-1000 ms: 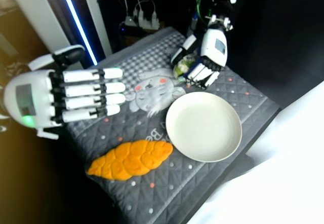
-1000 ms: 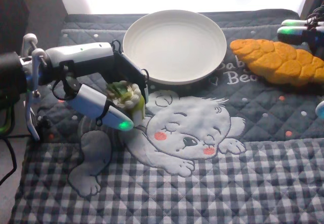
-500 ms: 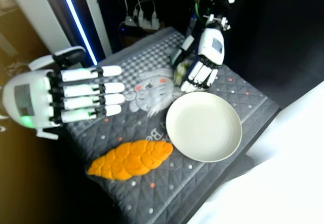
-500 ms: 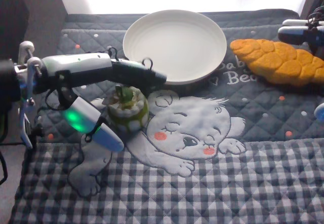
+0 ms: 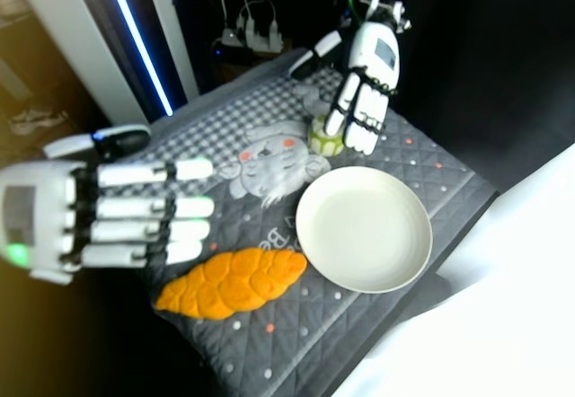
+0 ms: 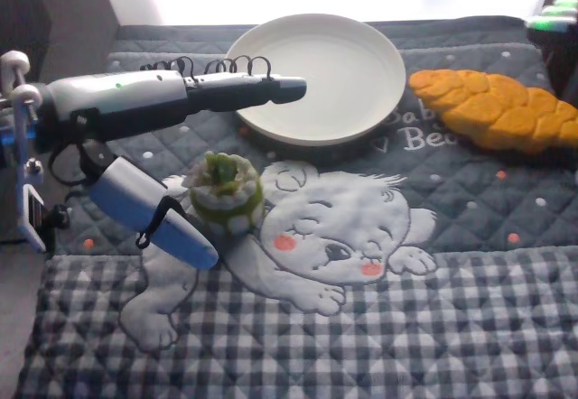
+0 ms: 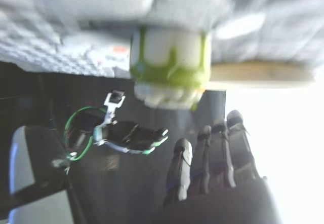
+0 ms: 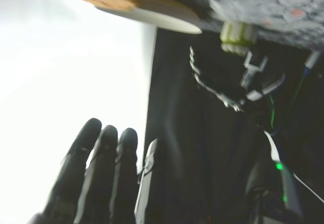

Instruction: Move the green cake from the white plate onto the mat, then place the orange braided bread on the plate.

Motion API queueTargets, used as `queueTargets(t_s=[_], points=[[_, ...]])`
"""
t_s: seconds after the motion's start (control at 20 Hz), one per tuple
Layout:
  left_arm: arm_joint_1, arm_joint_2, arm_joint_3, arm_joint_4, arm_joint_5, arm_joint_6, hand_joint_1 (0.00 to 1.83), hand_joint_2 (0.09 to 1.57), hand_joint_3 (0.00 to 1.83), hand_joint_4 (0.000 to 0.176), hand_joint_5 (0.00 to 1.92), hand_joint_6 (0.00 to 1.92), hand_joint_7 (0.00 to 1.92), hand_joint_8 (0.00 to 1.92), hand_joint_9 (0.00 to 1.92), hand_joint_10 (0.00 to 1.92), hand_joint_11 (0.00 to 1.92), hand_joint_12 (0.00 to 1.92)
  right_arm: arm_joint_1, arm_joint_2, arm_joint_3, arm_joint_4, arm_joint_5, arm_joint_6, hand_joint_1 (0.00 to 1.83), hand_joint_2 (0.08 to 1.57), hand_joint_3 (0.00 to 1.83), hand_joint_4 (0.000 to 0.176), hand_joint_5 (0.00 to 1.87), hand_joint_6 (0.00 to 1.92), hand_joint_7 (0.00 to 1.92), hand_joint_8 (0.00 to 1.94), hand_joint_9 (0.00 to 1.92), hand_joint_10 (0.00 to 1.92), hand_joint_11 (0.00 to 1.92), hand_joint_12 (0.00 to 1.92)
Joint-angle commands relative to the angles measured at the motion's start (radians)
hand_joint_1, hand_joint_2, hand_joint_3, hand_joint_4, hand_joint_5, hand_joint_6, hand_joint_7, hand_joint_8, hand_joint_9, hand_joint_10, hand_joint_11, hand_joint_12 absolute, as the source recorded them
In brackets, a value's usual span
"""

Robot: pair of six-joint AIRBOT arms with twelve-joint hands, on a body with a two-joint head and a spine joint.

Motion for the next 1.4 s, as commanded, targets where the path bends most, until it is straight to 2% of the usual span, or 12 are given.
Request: queueTargets(t_s=[0.0, 0.05, 0.2, 0.25, 0.35, 0.4, 0.55, 0.8, 1.0, 1.15, 1.25, 1.35], points=[[-0.004, 0.028, -0.012, -0.081, -0.107, 0.019, 0.95, 0.69, 0.01, 0.114, 0.08, 0.01, 0.06, 0.02, 0.04, 0.02, 0.05, 0.02, 0.08, 0.005, 0.013, -0.028, 0.015, 0.0, 0.68, 0.77, 0.0, 0.176, 0.38, 0.0, 0.37, 0.0, 0.28, 0.0, 0.01, 0.52], [0.038, 0.078, -0.053, -0.161, -0.148, 0.082, 0.95, 0.69, 0.0, 0.088, 0.15, 0.0, 0.16, 0.01, 0.16, 0.01, 0.13, 0.08, 0.2, -0.016, 0.026, -0.135, -0.107, -0.008, 0.71, 0.76, 0.0, 0.176, 0.33, 0.0, 0.35, 0.0, 0.26, 0.0, 0.03, 0.63], [0.104, 0.134, -0.096, -0.297, -0.245, 0.182, 0.97, 0.72, 0.01, 0.12, 0.1, 0.0, 0.15, 0.0, 0.16, 0.0, 0.14, 0.1, 0.357, -0.055, 0.06, -0.295, -0.302, -0.01, 0.54, 0.7, 0.0, 0.176, 0.31, 0.0, 0.35, 0.0, 0.28, 0.0, 0.1, 0.78], [0.106, 0.137, -0.099, -0.32, -0.262, 0.202, 0.97, 0.73, 0.01, 0.116, 0.04, 0.0, 0.09, 0.0, 0.09, 0.0, 0.06, 0.07, 0.365, -0.058, 0.068, -0.308, -0.329, -0.01, 0.58, 0.67, 0.0, 0.176, 0.33, 0.01, 0.36, 0.0, 0.29, 0.0, 0.1, 0.81], [0.106, 0.142, -0.106, -0.356, -0.289, 0.243, 0.89, 0.73, 0.0, 0.165, 0.04, 0.0, 0.1, 0.0, 0.08, 0.0, 0.0, 0.31, 0.365, -0.059, 0.08, -0.316, -0.366, -0.01, 0.66, 0.62, 0.0, 0.176, 0.32, 0.0, 0.4, 0.0, 0.34, 0.0, 0.08, 0.86], [0.113, 0.148, -0.114, -0.382, -0.313, 0.266, 0.89, 0.79, 0.0, 0.152, 0.08, 0.0, 0.13, 0.0, 0.12, 0.01, 0.0, 0.54, 0.366, -0.06, 0.086, -0.322, -0.385, -0.01, 0.61, 0.6, 0.0, 0.176, 0.25, 0.0, 0.37, 0.0, 0.33, 0.0, 0.0, 1.03], [0.14, 0.159, -0.132, -0.431, -0.358, 0.305, 0.92, 0.75, 0.0, 0.176, 0.08, 0.0, 0.12, 0.0, 0.15, 0.0, 0.0, 0.63, 0.366, -0.068, 0.1, -0.325, -0.415, -0.01, 0.59, 0.56, 0.0, 0.173, 0.22, 0.0, 0.38, 0.0, 0.32, 0.0, 0.0, 1.08], [0.208, 0.173, -0.146, -0.507, -0.415, 0.338, 0.98, 0.73, 0.0, 0.136, 0.06, 0.0, 0.12, 0.0, 0.12, 0.0, 0.0, 0.59, 0.366, -0.099, 0.156, -0.296, -0.469, -0.01, 0.63, 0.6, 0.0, 0.176, 0.2, 0.0, 0.39, 0.0, 0.35, 0.01, 0.0, 1.19], [0.221, 0.172, -0.15, -0.522, -0.426, 0.345, 0.93, 0.77, 0.01, 0.153, 0.04, 0.0, 0.08, 0.0, 0.08, 0.0, 0.0, 0.5, 0.366, -0.126, 0.214, -0.251, -0.531, -0.01, 0.63, 0.61, 0.0, 0.122, 0.24, 0.01, 0.41, 0.0, 0.36, 0.0, 0.01, 1.14], [0.227, 0.166, -0.15, -0.529, -0.434, 0.348, 0.91, 0.74, 0.0, 0.174, 0.04, 0.0, 0.07, 0.01, 0.05, 0.0, 0.0, 0.32, 0.366, -0.163, 0.276, -0.233, -0.601, -0.01, 0.65, 0.61, 0.0, 0.119, 0.25, 0.0, 0.35, 0.0, 0.33, 0.0, 0.0, 1.07], [0.232, 0.164, -0.15, -0.53, -0.436, 0.348, 0.87, 0.75, 0.0, 0.176, 0.03, 0.0, 0.08, 0.0, 0.05, 0.0, 0.0, 0.34, 0.366, -0.178, 0.3, -0.23, -0.648, -0.01, 0.64, 0.63, 0.0, 0.157, 0.2, 0.0, 0.29, 0.0, 0.26, 0.0, 0.0, 0.87], [0.237, 0.164, -0.152, -0.53, -0.434, 0.348, 0.9, 0.76, 0.0, 0.176, 0.04, 0.0, 0.07, 0.0, 0.05, 0.0, 0.0, 0.31, 0.366, -0.196, 0.323, -0.23, -0.683, -0.01, 0.66, 0.65, 0.0, 0.153, 0.2, 0.0, 0.31, 0.01, 0.25, 0.0, 0.0, 0.88]])
